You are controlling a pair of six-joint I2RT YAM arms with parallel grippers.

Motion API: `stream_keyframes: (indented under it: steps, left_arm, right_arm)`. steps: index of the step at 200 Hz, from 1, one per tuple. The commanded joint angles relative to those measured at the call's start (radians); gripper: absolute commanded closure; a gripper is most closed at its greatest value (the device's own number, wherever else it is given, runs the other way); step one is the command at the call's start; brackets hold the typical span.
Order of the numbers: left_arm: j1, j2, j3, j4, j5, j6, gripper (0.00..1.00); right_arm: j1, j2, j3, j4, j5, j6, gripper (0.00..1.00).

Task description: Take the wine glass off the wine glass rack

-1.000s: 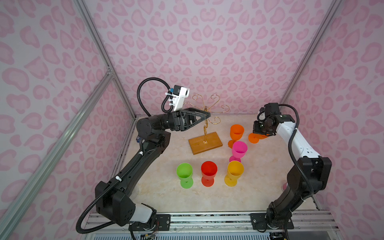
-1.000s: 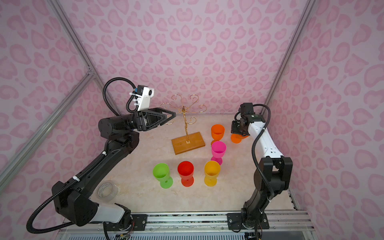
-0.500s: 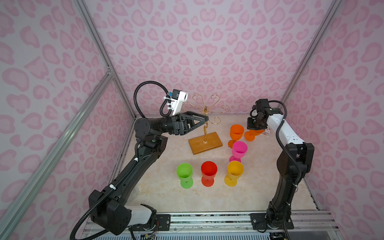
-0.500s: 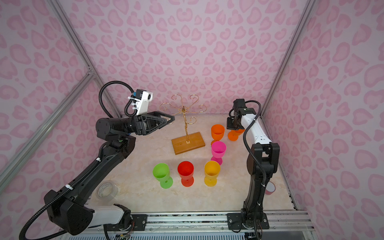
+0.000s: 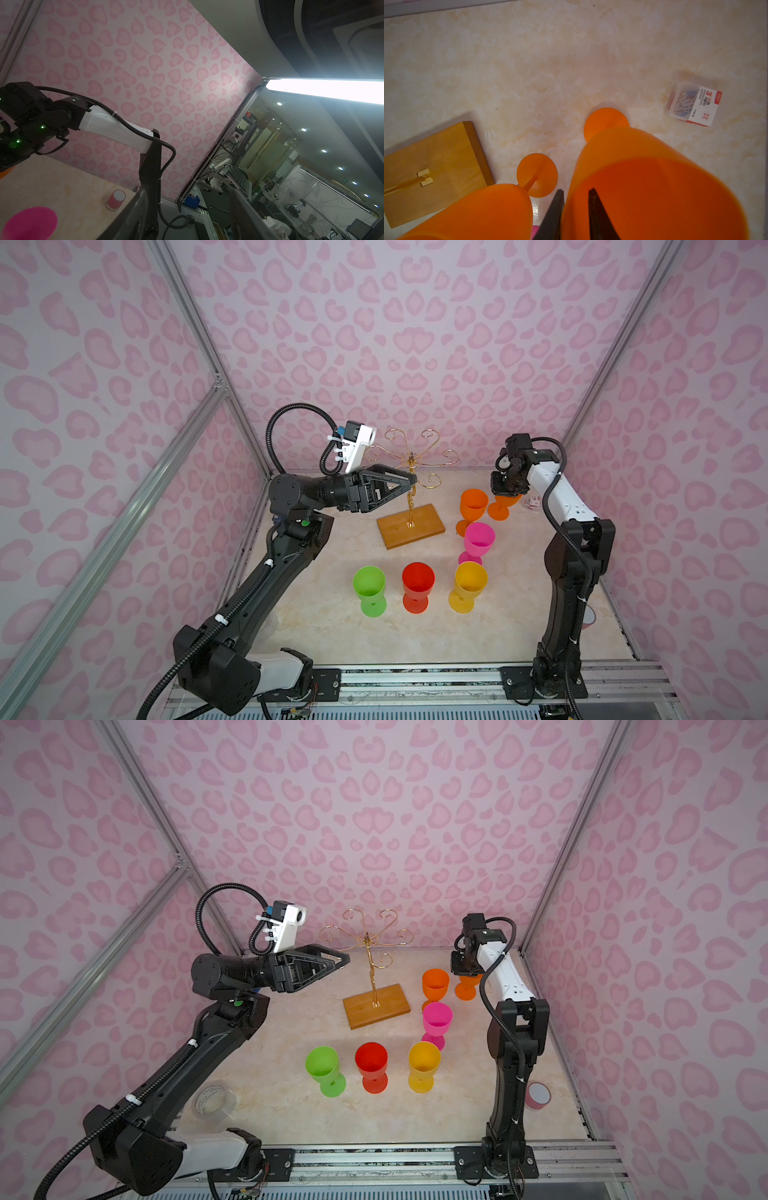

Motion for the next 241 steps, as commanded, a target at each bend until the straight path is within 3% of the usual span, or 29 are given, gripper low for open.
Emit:
stream_keyframes:
  steps: [1, 104, 126, 155, 177, 199, 241]
  left_arm:
    - [0.000, -0.013, -0.005, -0.015, 0.007, 0.043, 0.36]
    - [0.024, -0.034, -0.013, -0.144, 0.005, 0.148, 0.36]
    - [0.083, -0.057, -0.021, -0.207, -0.012, 0.192, 0.35]
    - [0.244, -0.142, -0.050, -0.401, -0.099, 0.337, 0.35]
    - [0.355, -0.207, -0.065, -0.703, -0.298, 0.586, 0.35]
    - [0.385, -0.262, -0.098, -0.956, -0.671, 0.832, 0.33]
    - [0.400, -0.287, -0.351, -0.848, -1.202, 0.959, 0.33]
  right_arm:
    - [0.002, 0.006, 0.011, -0.021, -0.007, -0.001, 0.70]
    - [-0.001, -0.148, 0.004, 0.020, -0.038, 0.026, 0.63]
    - [-0.002, -0.246, -0.038, 0.054, -0.017, 0.028, 0.63]
    - [-0.002, -0.485, -0.235, 0.223, 0.004, 0.016, 0.63]
    - [-0.002, -0.721, -0.509, 0.457, 0.062, -0.013, 0.60]
    - [-0.009, -0.926, -0.775, 0.637, 0.112, -0.054, 0.54]
    - [-0.012, -1.179, -1.206, 0.925, 0.169, -0.057, 0.40]
